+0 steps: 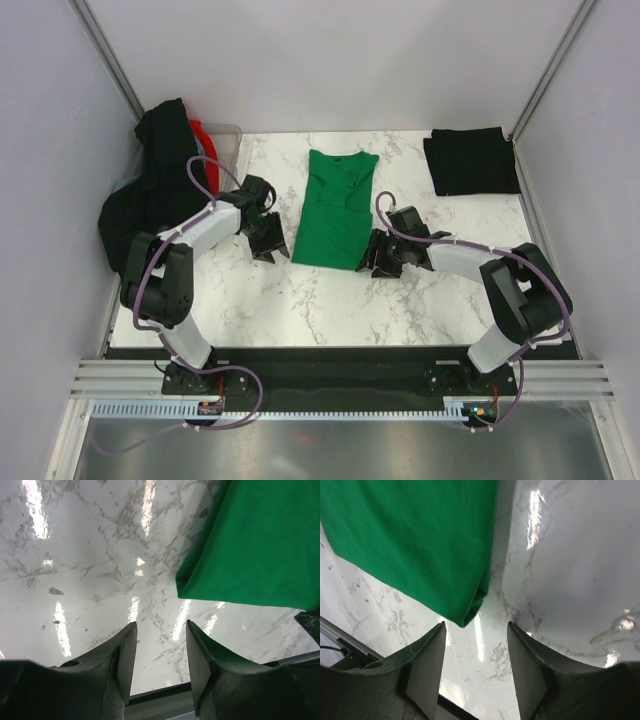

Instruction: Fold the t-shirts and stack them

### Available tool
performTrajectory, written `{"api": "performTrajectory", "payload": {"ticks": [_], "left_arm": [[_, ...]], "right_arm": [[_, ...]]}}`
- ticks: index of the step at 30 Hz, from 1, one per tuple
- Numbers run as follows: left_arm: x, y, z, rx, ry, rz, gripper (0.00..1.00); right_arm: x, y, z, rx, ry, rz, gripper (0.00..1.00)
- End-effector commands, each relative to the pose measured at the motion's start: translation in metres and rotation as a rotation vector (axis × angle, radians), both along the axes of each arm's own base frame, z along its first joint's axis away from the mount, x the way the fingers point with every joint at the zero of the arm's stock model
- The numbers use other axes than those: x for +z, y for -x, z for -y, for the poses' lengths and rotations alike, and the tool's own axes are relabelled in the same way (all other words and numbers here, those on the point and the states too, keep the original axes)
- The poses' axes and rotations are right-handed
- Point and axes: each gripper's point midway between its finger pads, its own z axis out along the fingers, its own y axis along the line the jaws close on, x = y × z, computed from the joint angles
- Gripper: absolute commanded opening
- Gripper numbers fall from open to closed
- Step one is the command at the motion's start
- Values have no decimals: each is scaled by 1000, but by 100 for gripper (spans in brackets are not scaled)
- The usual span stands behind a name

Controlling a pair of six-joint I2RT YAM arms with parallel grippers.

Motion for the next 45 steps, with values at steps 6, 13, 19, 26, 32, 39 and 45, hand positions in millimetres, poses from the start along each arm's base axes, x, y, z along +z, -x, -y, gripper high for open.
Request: {"api": "performTrajectory", "payload": {"ticks": [6, 13, 19, 26, 32, 39, 45], "left_arm": [[3, -3, 10, 8, 82, 104, 49], [-2, -7, 19, -3, 147, 146, 59], [-6, -8, 28, -15, 205, 179, 63], [-22, -9, 38, -12, 254, 168, 55], [-34, -9, 37, 7, 253, 157, 34], [-36, -18, 49, -4, 277, 155, 6], [-20, 6, 43, 6, 277, 166, 2]], "right_arm": [[-12, -21, -16, -3, -65, 67, 52], [-21, -16, -12, 3, -47, 61, 19], [-25, -13, -10, 25, -42, 59, 11], [-31, -8, -12, 44, -48, 47, 0], [-35, -5, -9, 46, -43, 41, 0], [-36, 1, -8, 46, -51, 28, 0], [-21, 11, -3, 46, -52, 36, 0]]}}
